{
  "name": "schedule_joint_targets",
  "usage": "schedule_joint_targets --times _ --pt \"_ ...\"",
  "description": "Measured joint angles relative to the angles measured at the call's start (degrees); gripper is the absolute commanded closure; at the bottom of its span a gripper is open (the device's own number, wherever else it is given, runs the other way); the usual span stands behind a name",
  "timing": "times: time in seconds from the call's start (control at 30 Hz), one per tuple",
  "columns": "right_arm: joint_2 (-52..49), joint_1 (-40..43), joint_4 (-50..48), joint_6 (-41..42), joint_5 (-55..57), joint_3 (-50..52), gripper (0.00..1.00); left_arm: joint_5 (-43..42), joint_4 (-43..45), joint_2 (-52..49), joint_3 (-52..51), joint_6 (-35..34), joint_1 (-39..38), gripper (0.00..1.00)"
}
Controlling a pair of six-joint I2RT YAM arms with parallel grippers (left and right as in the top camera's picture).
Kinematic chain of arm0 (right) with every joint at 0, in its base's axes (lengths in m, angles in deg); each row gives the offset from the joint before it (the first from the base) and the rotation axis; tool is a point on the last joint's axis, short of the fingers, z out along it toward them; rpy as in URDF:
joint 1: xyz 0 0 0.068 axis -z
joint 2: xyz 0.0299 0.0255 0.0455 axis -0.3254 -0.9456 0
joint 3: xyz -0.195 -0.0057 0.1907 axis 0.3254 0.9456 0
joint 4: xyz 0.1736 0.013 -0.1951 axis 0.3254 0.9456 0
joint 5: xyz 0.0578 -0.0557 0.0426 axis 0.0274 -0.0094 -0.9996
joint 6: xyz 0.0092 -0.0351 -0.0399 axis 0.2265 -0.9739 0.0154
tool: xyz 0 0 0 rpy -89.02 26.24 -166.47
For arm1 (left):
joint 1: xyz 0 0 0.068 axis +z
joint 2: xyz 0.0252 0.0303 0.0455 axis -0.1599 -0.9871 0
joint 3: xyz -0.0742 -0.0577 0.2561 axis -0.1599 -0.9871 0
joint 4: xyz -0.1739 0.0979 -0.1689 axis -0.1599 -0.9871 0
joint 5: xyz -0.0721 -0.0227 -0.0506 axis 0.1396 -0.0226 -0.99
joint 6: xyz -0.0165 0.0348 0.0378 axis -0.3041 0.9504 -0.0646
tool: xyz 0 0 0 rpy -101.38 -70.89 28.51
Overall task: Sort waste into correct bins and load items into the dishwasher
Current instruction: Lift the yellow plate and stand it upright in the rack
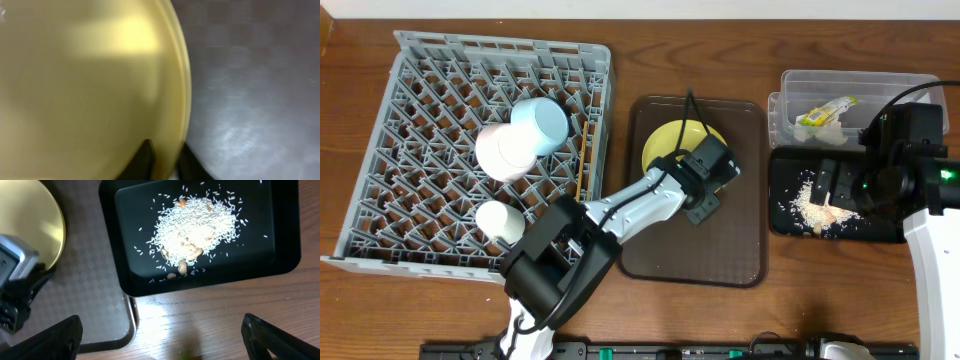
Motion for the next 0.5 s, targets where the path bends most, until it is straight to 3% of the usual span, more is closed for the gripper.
schedule_joint_targets --times 0.5 --pt "0.0 0.0 0.1 0.0 0.0 0.0 0.01 -0.3 -2.0 16.6 -0.4 -1.0 -2.0 0.94"
